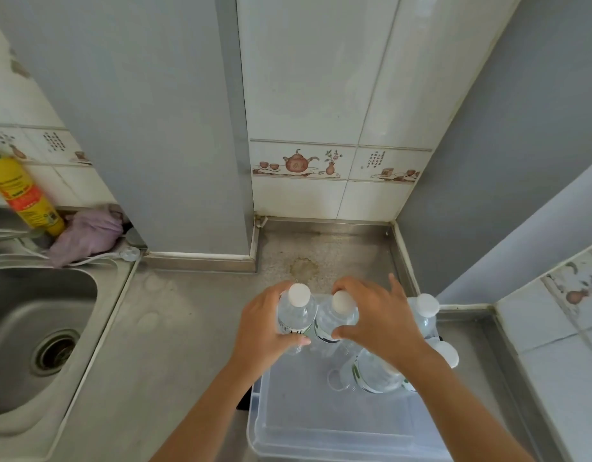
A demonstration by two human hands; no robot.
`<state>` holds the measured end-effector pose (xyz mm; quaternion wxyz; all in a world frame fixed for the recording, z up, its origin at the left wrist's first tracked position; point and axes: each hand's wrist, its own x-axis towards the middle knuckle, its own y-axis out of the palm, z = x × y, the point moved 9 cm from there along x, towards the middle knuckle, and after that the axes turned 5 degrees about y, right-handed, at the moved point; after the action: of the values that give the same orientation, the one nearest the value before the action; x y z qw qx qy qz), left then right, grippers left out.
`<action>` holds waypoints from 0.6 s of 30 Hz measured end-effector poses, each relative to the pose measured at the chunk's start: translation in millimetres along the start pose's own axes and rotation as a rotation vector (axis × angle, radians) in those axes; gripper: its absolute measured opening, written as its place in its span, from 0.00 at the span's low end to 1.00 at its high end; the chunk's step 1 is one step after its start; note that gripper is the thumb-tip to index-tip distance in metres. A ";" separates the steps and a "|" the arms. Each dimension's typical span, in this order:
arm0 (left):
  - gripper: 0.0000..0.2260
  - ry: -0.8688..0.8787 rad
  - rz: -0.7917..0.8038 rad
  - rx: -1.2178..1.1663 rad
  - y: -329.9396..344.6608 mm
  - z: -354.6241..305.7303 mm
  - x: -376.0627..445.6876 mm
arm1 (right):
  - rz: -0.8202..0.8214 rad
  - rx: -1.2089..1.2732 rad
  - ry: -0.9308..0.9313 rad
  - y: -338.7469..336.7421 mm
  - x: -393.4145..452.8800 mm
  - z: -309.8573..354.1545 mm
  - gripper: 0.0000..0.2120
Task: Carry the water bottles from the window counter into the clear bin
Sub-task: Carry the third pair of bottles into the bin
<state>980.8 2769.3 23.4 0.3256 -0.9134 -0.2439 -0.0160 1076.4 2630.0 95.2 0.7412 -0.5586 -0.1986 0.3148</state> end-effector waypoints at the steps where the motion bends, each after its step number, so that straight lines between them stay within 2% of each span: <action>1: 0.41 0.050 0.008 0.010 -1.6 -6.3 -0.1 | -0.020 -0.025 -0.016 0.0 -1.8 1.7 0.26; 4: 0.41 0.193 0.039 0.104 -5.0 -27.0 0.3 | -0.116 -0.106 -0.064 -2.5 -9.2 7.2 0.31; 7: 0.35 0.278 0.034 0.204 -3.7 -41.7 -0.1 | -0.229 -0.128 -0.062 -7.7 -18.2 11.3 0.35; 12: 0.33 0.328 0.043 0.190 -0.1 -46.3 -2.8 | -0.346 -0.163 -0.039 -12.2 -31.0 15.6 0.37; 18: 0.35 0.327 0.090 0.252 -4.8 -44.4 -3.7 | -0.370 -0.158 0.005 -13.3 -44.9 15.8 0.37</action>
<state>981.1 2744.1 60.5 0.4728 -0.8608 -0.1467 -0.1187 1037.0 2607.8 115.1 0.7408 -0.5697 -0.3200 0.1555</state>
